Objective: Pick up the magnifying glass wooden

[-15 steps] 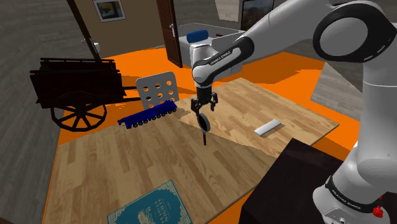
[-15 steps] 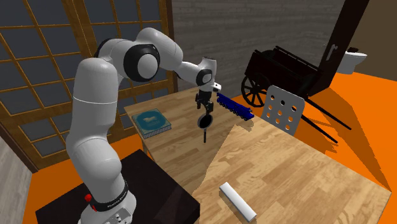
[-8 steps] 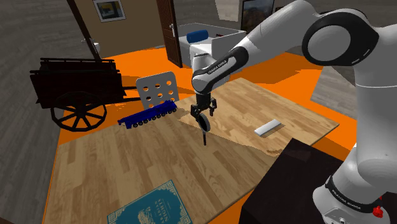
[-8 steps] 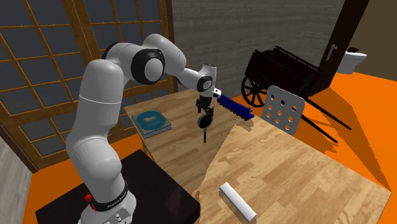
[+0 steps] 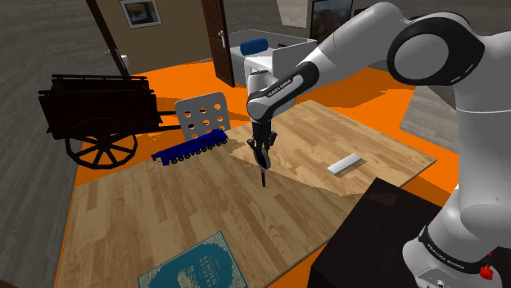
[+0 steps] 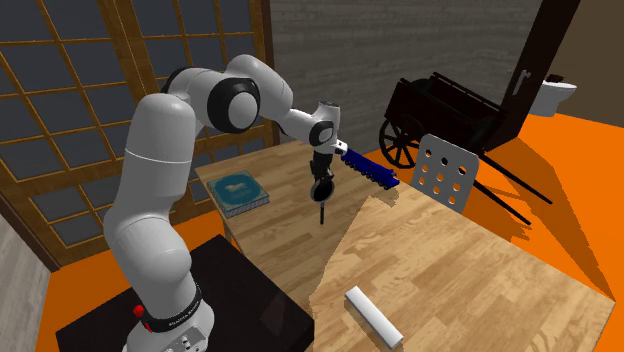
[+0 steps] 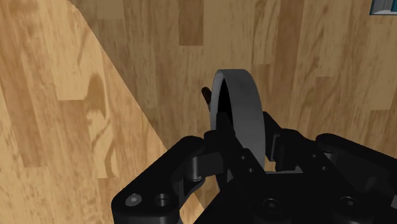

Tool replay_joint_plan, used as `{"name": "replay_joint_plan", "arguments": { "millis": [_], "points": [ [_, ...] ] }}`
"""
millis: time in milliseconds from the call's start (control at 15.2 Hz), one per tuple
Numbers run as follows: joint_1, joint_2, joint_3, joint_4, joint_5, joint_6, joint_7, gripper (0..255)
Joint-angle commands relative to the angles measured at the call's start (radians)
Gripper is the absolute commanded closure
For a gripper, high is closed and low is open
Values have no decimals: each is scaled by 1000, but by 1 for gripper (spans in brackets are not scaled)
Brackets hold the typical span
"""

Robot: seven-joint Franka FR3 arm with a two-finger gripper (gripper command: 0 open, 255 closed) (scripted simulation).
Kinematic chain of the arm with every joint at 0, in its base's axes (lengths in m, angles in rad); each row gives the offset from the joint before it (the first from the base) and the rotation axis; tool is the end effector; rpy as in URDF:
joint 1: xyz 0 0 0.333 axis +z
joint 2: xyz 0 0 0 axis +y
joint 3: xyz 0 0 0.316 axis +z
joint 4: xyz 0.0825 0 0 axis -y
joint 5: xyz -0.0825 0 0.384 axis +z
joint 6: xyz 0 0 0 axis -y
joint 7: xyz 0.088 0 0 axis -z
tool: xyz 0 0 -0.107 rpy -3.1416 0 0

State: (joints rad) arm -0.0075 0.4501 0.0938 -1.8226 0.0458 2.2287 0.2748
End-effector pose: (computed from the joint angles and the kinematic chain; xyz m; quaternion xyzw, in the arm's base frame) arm 0.6394 0.0526 0.2872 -0.9927 0.1125 0.0278 0.0338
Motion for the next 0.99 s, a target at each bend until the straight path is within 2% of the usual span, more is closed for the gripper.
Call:
{"name": "replay_joint_plan", "arguments": {
  "millis": [0, 198, 924],
  "points": [
    [0, 0, 0, 0, 0, 0, 0, 255],
    [0, -2, 0, -3, 0, 1, 0, 255],
    [-3, -78, 2, 40, 4, -119, 4, 255]
  ]
}}
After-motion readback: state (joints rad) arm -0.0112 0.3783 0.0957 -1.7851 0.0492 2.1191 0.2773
